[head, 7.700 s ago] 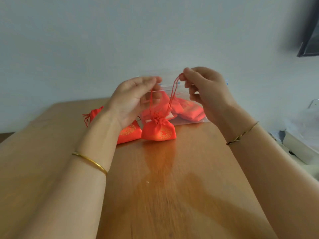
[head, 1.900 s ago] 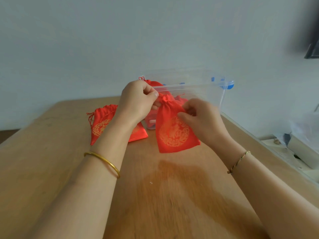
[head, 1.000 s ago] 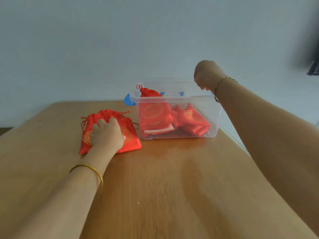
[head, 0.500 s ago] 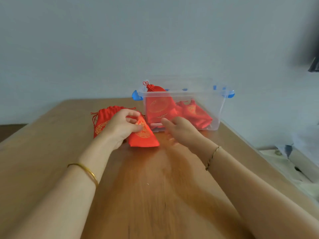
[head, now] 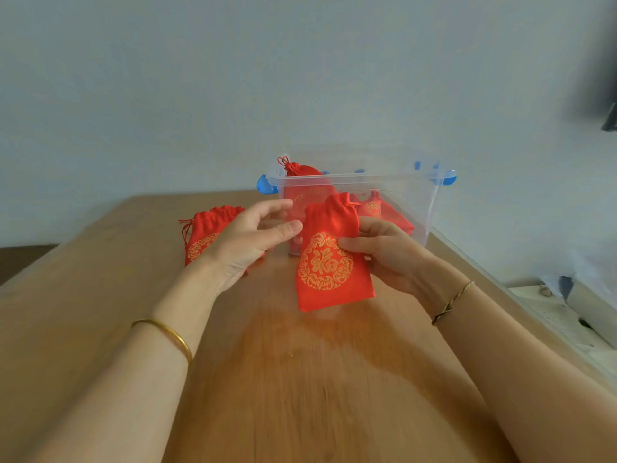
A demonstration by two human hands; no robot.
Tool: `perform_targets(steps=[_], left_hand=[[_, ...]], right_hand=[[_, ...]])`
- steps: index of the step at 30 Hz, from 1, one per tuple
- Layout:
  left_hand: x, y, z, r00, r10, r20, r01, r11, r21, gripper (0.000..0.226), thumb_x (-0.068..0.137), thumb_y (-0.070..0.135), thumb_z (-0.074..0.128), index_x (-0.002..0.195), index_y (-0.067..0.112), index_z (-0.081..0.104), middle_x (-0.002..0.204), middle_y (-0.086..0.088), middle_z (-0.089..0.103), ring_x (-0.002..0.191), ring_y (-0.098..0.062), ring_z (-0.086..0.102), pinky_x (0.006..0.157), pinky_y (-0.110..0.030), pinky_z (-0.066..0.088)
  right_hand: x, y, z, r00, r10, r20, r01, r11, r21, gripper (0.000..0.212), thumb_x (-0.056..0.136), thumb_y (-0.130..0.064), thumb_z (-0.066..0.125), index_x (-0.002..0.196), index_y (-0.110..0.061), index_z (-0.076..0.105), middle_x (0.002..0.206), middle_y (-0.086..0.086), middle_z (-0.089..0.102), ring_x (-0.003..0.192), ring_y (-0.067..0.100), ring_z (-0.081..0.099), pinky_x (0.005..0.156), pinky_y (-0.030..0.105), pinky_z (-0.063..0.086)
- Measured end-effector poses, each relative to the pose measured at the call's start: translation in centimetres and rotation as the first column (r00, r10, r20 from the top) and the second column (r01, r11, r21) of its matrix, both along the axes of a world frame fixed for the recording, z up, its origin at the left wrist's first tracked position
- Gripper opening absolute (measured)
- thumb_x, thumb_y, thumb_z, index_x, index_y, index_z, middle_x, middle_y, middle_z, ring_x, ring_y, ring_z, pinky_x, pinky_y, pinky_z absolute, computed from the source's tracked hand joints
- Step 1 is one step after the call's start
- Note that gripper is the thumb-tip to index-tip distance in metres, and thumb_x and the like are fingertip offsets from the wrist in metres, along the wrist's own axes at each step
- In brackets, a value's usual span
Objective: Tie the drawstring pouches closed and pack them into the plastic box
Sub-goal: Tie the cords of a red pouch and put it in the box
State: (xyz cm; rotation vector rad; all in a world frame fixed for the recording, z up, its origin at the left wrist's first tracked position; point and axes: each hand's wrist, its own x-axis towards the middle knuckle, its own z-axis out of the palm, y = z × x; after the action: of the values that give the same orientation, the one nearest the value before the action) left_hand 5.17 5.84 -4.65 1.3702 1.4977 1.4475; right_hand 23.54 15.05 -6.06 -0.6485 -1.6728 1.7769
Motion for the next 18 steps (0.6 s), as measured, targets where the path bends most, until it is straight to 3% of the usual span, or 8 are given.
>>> perform_targets(steps=[2,3,6,9,12,15,18], left_hand=[[-0.1,0.5,0.4,0.992,0.004,-0.122,-0.005,1.000,-0.006,0.059,0.068,0.053,0.069,0.122,0.036,0.054,0.125,0.010,0.054,0.114,-0.003,0.050,0.094,-0.025,0.040],[0.0,0.7,0.6,0.986,-0.015,-0.165,0.013,1.000,-0.015,0.056,0.072,0.053,0.066,0.123,0.035,0.054,0.125,0.008,0.054,0.114,-0.003,0.050,0.097,-0.021,0.039],[1.0,1.4,1.5,0.948,-0.062,-0.311,0.066,0.998,0.003,0.033,0.087,0.029,0.058,0.118,0.018,0.058,0.107,0.000,0.060,0.091,-0.005,0.055,0.077,-0.007,0.043],[1.3,1.9,1.7,0.950,-0.036,-0.309,0.064,0.995,0.080,0.006,0.089,0.014,0.057,0.094,0.016,0.058,0.089,0.000,0.058,0.083,-0.009,0.054,0.075,-0.016,0.045],[1.0,2.3,1.8,0.948,-0.012,-0.319,0.054,0.991,0.121,0.012,0.088,0.011,0.058,0.082,0.021,0.054,0.078,0.005,0.057,0.074,-0.007,0.052,0.073,-0.023,0.042],[0.8,2.3,1.9,0.942,-0.005,-0.336,0.059,0.987,0.151,0.014,0.088,0.010,0.059,0.080,0.021,0.054,0.076,0.005,0.057,0.071,-0.007,0.052,0.072,-0.023,0.043],[0.7,2.4,1.9,0.945,-0.004,-0.327,0.058,0.986,0.155,0.013,0.088,0.010,0.059,0.081,0.020,0.054,0.076,0.005,0.057,0.071,-0.006,0.053,0.072,-0.022,0.044]], right_hand=[[0.1,0.2,0.1,0.999,0.018,-0.031,-0.016,0.999,0.052,0.025,0.085,0.007,0.053,0.097,-0.010,0.066,0.082,-0.001,0.071,0.073,0.011,0.066,0.070,0.024,0.056],[0.0,0.2,0.1,0.999,0.029,-0.039,-0.026,0.997,0.073,0.025,0.085,0.008,0.053,0.097,-0.009,0.066,0.082,0.000,0.071,0.074,0.012,0.066,0.070,0.024,0.056],[0.0,0.2,0.2,0.998,0.050,-0.025,-0.047,0.990,0.135,0.024,0.085,0.008,0.053,0.100,-0.005,0.065,0.089,0.005,0.070,0.077,0.014,0.067,0.072,0.024,0.056],[-0.1,0.1,0.4,1.000,-0.004,0.029,-0.001,0.984,0.181,0.025,0.084,0.010,0.053,0.101,-0.005,0.064,0.089,0.006,0.068,0.076,0.012,0.065,0.070,0.022,0.054],[0.1,0.4,0.5,0.985,-0.136,0.111,0.112,0.974,0.199,0.030,0.081,0.014,0.046,0.087,-0.011,0.061,0.076,0.003,0.059,0.069,0.014,0.056,0.066,0.026,0.048],[0.3,0.6,0.4,0.962,-0.245,0.121,0.237,0.969,0.077,0.023,0.086,0.010,0.040,0.079,-0.010,0.048,0.073,0.007,0.059,0.061,0.015,0.057,0.059,0.028,0.053],[0.3,0.8,0.2,0.956,-0.277,0.093,0.279,0.960,-0.004,0.020,0.087,0.005,0.039,0.103,-0.006,0.047,0.092,0.016,0.065,0.069,0.024,0.063,0.060,0.033,0.055]])
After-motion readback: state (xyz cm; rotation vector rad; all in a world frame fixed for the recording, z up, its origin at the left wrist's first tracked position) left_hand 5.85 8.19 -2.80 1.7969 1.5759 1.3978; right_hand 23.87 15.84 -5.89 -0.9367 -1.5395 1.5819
